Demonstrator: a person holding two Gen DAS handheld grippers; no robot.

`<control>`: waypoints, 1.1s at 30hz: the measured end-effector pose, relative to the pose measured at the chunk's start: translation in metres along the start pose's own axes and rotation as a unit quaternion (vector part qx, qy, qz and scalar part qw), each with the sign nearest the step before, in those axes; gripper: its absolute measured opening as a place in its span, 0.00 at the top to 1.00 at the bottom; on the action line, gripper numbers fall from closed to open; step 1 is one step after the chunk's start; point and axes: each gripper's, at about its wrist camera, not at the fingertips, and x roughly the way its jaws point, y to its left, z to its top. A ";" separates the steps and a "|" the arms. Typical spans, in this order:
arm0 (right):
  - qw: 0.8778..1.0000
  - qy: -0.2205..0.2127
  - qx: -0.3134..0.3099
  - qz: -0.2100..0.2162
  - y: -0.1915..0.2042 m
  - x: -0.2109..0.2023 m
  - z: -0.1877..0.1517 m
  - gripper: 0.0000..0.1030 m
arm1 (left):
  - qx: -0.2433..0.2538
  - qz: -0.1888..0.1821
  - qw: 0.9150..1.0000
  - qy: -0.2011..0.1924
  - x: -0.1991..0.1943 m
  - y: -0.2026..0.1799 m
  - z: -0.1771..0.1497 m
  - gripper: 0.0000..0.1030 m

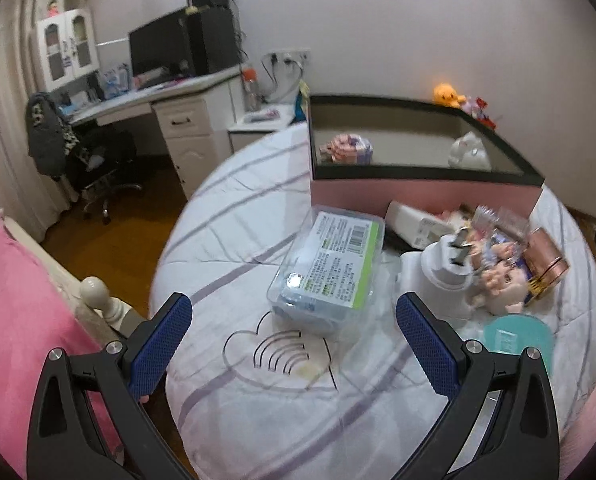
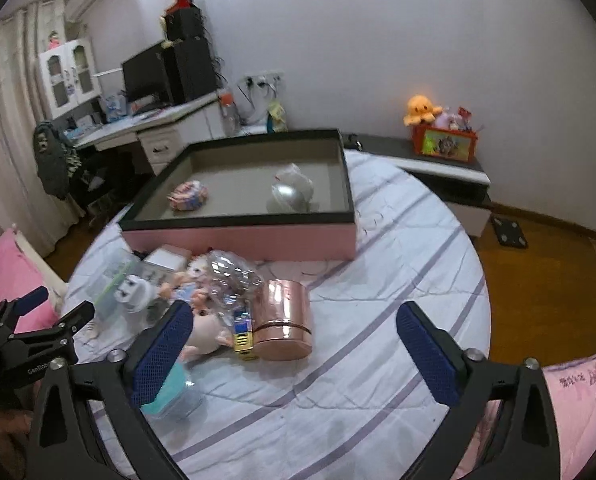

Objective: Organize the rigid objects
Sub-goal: 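Grasp the rose-gold cup with the right tool while the left tool grasps the clear plastic box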

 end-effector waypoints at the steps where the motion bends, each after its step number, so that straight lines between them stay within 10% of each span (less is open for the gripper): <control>1: 1.000 0.008 0.004 0.000 -0.001 0.005 -0.001 0.08 | 0.006 -0.006 1.000 0.004 0.007 -0.001 0.001 0.00; 10: 0.997 0.068 0.028 -0.005 -0.004 0.049 -0.006 0.31 | 0.030 -0.047 0.997 0.044 0.056 -0.001 0.011 0.02; 17: 0.994 0.101 0.027 0.024 -0.004 0.078 -0.004 0.40 | 0.042 -0.067 0.995 0.057 0.069 -0.007 0.020 0.37; 33: 0.996 0.075 0.013 0.038 -0.001 0.055 0.000 0.54 | 0.001 -0.081 0.996 0.033 0.041 0.004 0.020 0.38</control>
